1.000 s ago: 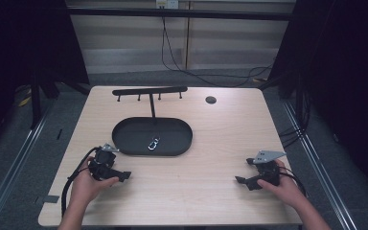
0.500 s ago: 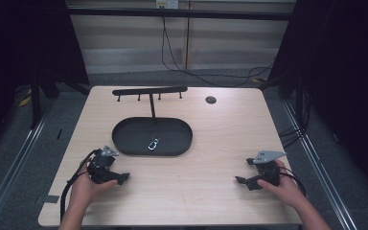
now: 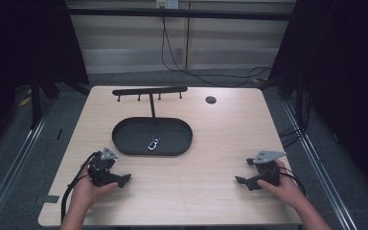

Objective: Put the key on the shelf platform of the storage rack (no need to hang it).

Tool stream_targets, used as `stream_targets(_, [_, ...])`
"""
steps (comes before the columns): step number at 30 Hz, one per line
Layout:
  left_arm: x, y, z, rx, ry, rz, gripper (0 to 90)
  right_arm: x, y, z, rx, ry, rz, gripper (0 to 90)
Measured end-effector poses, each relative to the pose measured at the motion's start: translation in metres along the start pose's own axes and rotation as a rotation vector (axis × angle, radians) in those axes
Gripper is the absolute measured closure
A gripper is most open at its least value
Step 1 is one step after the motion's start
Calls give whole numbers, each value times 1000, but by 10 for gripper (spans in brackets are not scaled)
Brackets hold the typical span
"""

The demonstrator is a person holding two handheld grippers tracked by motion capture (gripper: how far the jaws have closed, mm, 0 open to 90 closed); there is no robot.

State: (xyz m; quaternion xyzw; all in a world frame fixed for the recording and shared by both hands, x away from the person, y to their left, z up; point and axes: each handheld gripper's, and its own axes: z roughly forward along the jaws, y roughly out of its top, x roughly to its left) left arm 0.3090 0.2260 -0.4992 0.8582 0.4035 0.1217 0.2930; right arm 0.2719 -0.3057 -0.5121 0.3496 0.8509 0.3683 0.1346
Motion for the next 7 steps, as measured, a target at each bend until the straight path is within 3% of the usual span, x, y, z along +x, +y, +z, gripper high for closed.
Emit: stream_targets(7, [0,0,0,9,4,17,25,0,0,0,0,0,0,115])
